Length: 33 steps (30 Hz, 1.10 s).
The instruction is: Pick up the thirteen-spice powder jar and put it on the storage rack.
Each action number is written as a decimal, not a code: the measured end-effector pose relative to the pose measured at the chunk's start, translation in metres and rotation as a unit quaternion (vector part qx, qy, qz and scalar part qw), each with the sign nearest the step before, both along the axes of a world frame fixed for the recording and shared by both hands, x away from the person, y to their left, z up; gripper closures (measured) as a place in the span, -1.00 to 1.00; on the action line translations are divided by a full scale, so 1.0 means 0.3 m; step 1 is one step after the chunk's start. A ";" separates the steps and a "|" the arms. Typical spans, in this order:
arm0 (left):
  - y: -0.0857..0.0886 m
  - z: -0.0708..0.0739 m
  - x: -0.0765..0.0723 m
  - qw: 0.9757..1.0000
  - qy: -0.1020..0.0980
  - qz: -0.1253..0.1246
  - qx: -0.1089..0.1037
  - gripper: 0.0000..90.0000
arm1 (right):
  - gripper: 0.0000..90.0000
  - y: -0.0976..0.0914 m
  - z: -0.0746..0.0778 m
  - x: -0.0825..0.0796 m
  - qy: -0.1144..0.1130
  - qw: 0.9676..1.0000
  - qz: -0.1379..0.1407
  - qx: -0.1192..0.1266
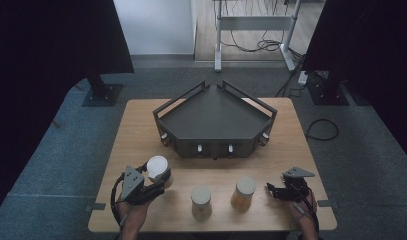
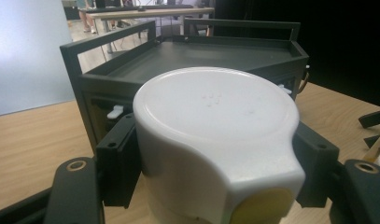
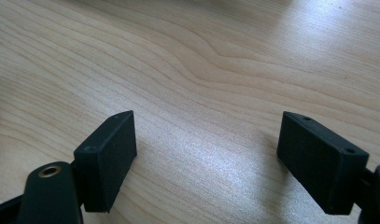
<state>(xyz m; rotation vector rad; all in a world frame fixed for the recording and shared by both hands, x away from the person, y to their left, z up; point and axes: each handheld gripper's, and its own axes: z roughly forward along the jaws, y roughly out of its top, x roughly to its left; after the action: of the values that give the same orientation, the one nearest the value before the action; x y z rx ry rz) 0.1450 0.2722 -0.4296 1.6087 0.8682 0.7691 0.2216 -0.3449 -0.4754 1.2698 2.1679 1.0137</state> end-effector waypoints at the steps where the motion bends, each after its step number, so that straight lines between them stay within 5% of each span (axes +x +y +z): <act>1: -0.001 0.003 0.003 1.000 -0.001 -0.001 0.001 -0.33 | -0.57 0.000 0.000 0.000 0.000 1.000 0.000 0.000; 33: 0.002 0.107 0.116 1.000 -0.003 -0.017 -0.019 -0.33 | -0.57 -0.001 0.000 0.000 0.000 1.000 0.000 0.000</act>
<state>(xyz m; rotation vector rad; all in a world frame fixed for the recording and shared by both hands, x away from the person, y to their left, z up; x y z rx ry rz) 0.1796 0.2729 -0.3974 1.5835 0.8455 0.7296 0.2217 -0.3451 -0.4754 1.2703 2.1679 1.0148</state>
